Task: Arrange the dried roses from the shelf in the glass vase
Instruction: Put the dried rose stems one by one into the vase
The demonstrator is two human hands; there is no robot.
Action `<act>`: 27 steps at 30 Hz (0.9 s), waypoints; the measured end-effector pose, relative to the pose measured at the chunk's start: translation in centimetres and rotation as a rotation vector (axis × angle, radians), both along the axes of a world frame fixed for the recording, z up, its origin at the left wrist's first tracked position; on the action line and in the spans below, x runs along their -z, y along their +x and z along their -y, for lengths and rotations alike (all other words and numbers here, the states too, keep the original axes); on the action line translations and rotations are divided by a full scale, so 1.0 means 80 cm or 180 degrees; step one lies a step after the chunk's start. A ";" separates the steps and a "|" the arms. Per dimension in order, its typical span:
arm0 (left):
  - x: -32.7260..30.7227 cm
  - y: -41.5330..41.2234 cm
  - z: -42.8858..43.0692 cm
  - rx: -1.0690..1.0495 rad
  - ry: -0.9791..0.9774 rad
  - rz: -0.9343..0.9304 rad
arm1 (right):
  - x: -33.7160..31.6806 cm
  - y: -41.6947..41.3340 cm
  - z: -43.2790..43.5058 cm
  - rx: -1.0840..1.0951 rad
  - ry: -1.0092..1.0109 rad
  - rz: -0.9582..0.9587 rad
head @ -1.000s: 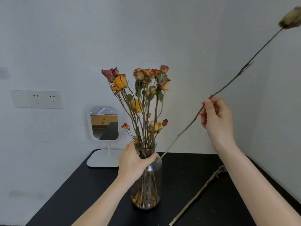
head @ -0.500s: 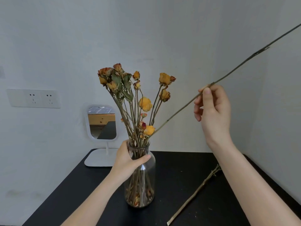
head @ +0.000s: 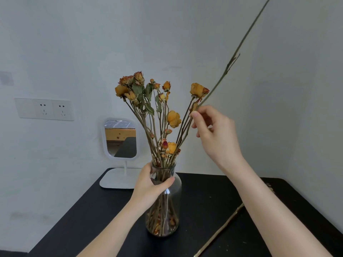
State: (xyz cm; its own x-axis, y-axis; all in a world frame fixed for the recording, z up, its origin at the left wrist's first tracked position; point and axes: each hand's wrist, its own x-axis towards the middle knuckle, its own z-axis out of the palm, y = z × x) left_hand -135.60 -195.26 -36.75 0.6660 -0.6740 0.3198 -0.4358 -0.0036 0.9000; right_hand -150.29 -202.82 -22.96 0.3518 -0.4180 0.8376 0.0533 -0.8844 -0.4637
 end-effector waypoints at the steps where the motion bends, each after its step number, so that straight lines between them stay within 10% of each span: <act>1: 0.001 0.000 0.000 0.0001 -0.0003 -0.0006 | -0.002 0.001 0.000 0.0117 -0.0082 -0.0033; 18: 0.008 0.005 0.004 0.0013 -0.0116 0.0039 | 0.049 0.034 0.003 0.0286 0.0136 -0.1189; 27: 0.011 0.006 0.004 0.0011 -0.0072 -0.0010 | 0.016 0.022 -0.002 0.0014 0.0623 -0.0182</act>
State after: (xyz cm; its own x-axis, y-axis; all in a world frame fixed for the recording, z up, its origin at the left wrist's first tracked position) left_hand -135.09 -195.58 -37.63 0.6646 -0.6688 0.3331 -0.4331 0.0184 0.9011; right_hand -148.49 -202.69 -24.25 0.3943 -0.5725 0.7188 0.0183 -0.7772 -0.6290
